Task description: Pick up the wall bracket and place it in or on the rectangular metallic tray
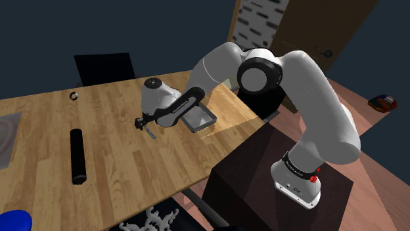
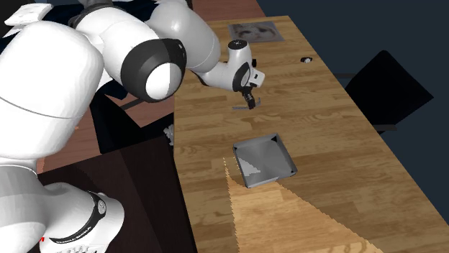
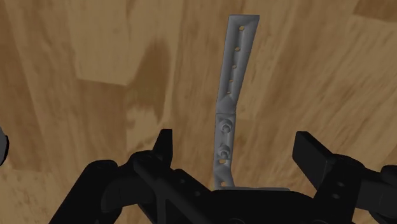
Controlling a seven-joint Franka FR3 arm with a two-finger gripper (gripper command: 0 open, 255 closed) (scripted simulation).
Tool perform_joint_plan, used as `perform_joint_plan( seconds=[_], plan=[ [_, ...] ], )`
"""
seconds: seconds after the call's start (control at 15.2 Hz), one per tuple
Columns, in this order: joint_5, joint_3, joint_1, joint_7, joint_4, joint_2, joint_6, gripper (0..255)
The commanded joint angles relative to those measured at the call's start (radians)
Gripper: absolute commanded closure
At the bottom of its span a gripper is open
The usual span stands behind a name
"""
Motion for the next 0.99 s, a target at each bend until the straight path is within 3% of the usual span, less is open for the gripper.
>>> perform_joint_plan(
  seconds=[0.0, 0.46, 0.92],
  plan=[
    [-0.022, -0.030, 0.015, 0.022, 0.019, 0.034, 0.065, 0],
    [-0.018, -0.034, 0.017, 0.012, 0.123, 0.140, 0.067, 0],
    [-0.018, -0.034, 0.017, 0.012, 0.123, 0.139, 0.067, 0]
  ],
)
